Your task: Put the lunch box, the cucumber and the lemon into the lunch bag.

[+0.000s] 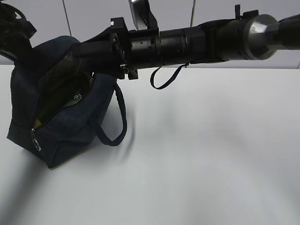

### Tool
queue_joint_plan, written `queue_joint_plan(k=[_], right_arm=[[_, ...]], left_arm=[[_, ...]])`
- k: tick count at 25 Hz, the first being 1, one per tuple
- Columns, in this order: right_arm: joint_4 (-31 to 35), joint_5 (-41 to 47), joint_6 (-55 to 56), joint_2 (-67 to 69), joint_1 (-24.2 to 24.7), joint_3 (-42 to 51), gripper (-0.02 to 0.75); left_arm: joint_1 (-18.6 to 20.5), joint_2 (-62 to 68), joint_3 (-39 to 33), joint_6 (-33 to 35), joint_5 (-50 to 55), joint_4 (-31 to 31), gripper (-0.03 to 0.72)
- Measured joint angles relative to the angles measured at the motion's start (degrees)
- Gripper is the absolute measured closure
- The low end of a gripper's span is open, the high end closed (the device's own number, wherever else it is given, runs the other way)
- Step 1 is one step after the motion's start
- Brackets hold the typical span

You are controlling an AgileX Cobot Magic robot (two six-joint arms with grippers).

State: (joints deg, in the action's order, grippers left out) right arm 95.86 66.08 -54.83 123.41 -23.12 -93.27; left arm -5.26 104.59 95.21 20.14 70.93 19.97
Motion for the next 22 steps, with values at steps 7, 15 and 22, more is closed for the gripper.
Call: queue_joint_plan(k=[7, 15, 22], right_arm=[[4.28, 1.05, 1.43, 0.0, 0.23, -0.08, 0.377], [-12.7, -7.51, 2.11, -3.52, 0.25, -0.08, 0.413], [-37.91, -19.05, 16.45, -10.03, -1.95, -0.08, 0.42]], left_arm=[[0.0, 0.0, 0.0, 0.09, 0.0, 0.0, 0.683], [0.0, 0.0, 0.0, 0.2, 0.0, 0.0, 0.683], [0.0, 0.0, 0.0, 0.41, 0.0, 0.0, 0.683]])
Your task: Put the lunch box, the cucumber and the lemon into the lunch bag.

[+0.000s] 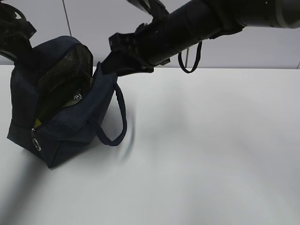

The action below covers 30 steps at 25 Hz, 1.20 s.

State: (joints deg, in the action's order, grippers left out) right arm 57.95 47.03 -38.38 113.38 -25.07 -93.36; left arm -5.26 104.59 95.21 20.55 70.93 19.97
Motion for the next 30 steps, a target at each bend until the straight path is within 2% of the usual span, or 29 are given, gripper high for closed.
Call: queue_joint_plan(k=[3, 5, 11, 17, 24, 28, 30], right_arm=[[-9.63, -2.79, 7.81, 0.0, -2.94, 0.25, 0.42], [-12.73, -5.27, 11.73, 0.0, -4.84, 0.81, 0.42], [-13.66, -9.17, 16.03, 0.0, -6.59, 3.87, 0.404], [-8.01, -13.48, 16.29, 0.24, -6.59, 6.09, 0.327], [3.16, -14.94, 13.03, 3.9, -6.59, 6.09, 0.323], [5.56, -15.19, 12.63, 5.53, -6.59, 6.13, 0.326], [6.25, -15.19, 12.54, 5.89, -6.59, 6.13, 0.358]], left_arm=[[0.0, 0.0, 0.0, 0.0, 0.0, 0.0, 0.683], [0.0, 0.0, 0.0, 0.0, 0.0, 0.0, 0.683], [0.0, 0.0, 0.0, 0.0, 0.0, 0.0, 0.683], [0.0, 0.0, 0.0, 0.07, 0.0, 0.0, 0.683], [0.0, 0.0, 0.0, 0.22, 0.0, 0.0, 0.683], [0.0, 0.0, 0.0, 0.35, 0.0, 0.0, 0.683], [0.0, 0.0, 0.0, 0.35, 0.0, 0.0, 0.683]])
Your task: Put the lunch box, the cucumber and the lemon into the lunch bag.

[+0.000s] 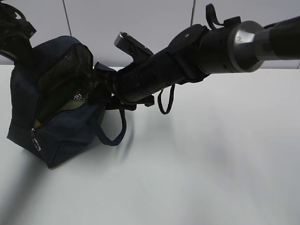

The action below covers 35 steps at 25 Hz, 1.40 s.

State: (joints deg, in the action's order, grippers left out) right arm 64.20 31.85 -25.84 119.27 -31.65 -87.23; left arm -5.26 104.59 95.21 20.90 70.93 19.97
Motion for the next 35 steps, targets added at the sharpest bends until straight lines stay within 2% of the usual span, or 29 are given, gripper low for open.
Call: queue_joint_plan(k=[2, 7, 10, 18, 24, 31, 35], right_arm=[[0.28, 0.0, 0.0, -0.01, 0.0, 0.0, 0.428], [0.42, 0.39, -0.16, -0.01, 0.0, 0.0, 0.66], [0.08, 1.16, -1.24, -0.01, 0.11, 0.0, 0.73], [-3.56, 6.45, -2.28, -5.32, 3.86, 0.21, 0.735], [-8.5, 14.32, -1.43, -6.74, 8.85, -1.33, 0.735], [-22.42, 21.19, 3.7, -10.8, 13.86, -1.78, 0.735], [-26.42, 24.75, 4.07, -11.71, 16.83, -2.36, 0.736]], left_arm=[[0.0, 0.0, 0.0, 0.0, 0.0, 0.0, 0.683], [0.0, 0.0, 0.0, 0.0, 0.0, 0.98, 0.683], [0.0, 0.0, 0.0, 0.04, 0.0, 2.62, 0.683], [-0.76, 0.0, 0.0, 0.04, 0.05, 8.43, 0.683], [-6.7, 0.0, 0.0, -1.21, -0.32, 9.98, 0.683], [-11.75, 0.0, 0.0, -5.63, -3.01, 10.55, 0.683], [-14.88, 0.0, 0.0, -8.2, -5.18, 10.75, 0.683]])
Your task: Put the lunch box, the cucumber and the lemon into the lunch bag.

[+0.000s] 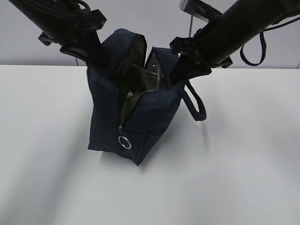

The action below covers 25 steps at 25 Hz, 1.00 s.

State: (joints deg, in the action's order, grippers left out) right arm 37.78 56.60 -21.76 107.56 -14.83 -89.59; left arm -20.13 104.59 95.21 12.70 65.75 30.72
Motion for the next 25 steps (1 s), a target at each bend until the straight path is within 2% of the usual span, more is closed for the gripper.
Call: queue_joint_plan(k=[8, 12, 18, 25], right_arm=[[-6.52, 4.42, 0.22, 0.0, 1.24, -3.41, 0.736], [-8.96, 5.74, 0.22, 0.0, 1.36, -4.7, 0.736], [-11.91, 6.6, 0.22, 0.0, 1.48, -4.79, 0.736], [-12.02, 6.68, 0.04, 0.1, 1.48, -4.79, 0.736]], left_arm=[[-7.22, 2.36, 0.0, -5.09, -5.11, 0.32, 0.683], [-9.47, 4.15, 0.0, -6.74, -7.58, 0.91, 0.683], [-10.22, 4.51, 0.0, -8.05, -8.32, 1.64, 0.683], [-10.22, 4.51, 0.0, -8.79, -8.41, 1.26, 0.683]])
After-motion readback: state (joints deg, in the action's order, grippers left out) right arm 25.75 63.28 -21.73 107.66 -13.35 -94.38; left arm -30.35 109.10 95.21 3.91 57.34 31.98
